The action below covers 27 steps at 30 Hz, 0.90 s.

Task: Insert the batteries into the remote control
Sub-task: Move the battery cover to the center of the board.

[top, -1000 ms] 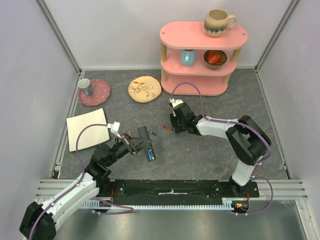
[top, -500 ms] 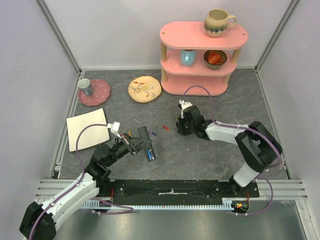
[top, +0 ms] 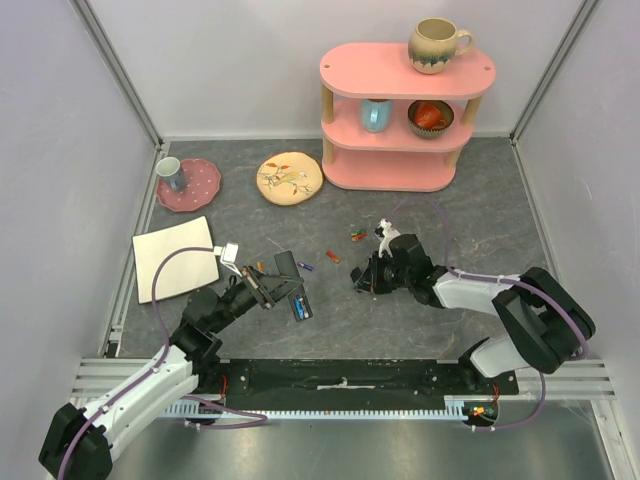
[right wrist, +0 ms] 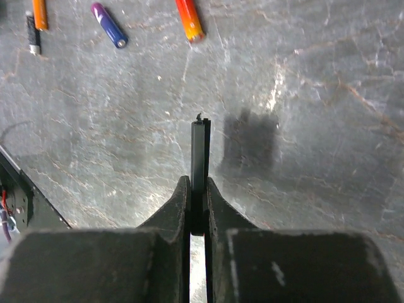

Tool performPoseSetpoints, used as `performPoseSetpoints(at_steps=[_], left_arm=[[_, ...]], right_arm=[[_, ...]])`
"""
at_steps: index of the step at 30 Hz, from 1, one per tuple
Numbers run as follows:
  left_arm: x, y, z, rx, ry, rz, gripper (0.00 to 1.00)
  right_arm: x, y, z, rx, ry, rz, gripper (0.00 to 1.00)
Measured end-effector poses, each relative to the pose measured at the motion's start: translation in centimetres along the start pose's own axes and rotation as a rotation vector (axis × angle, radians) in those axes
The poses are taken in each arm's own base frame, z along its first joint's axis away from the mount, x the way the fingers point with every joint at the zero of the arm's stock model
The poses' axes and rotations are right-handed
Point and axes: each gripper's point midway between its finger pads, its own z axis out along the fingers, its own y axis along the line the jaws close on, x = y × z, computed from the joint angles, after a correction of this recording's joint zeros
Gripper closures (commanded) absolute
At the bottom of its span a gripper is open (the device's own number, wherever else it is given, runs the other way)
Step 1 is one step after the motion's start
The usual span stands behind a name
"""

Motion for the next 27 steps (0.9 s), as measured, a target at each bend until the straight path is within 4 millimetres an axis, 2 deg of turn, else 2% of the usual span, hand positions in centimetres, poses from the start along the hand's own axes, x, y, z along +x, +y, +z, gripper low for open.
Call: performPoseSetpoints(at_steps=[1,2,4,5,7,13,21,23,27], left_arm=[[0.0,0.0,0.0,0.000,0.000,0.000,0.98],[0.0,0.0,0.0,0.000,0.000,0.000,0.98],[0.0,-0.1,0.0,0.002,-0.001,-0.003,0.98],[0.0,-0.1,0.0,0.004,-0.002,-0.004,0.98],[-0.1,-0.2,0.0,0.008,-0.003,-0.005,0.98],[-0.2,-0.4,0.0,0.016,-0.007,-0.007,0.98],[-0.2,-0.5,0.0,0.019,-0.007,-0.016,0.98],[-0.2,-0.5,0.0,0.018,-0.007,-0.017,0.98],[-0.2,-0.5,0.0,0.017,-0.007,-0.017,0.98]], right_arm=[[0.4,-0.2,-0.1,0.004,0.008,0.007,0.83],[0.6,-0.3,-0.2,0.008,0.014,0.013,0.74],[1.1,-0.6,-0.3,0.020,0.027,0.024,0.66],[1.3,-0.8,-0.5,0.030,0.034,0.027,0.56],[1.6,-1.1,-0.6,0.048,0.043,0.033,0.49],[1.3,-1.7,-1.3,0.097,0.026,0.029,0.41],[1.4,-3.2,-3.5,0.239,0.029,-0.023,0.38],[0.8,-2.4,-3.6,0.284,0.040,-0.090,0.38],[-1.2,1.5,-2.8,0.300,0.028,-0.238,0.36]])
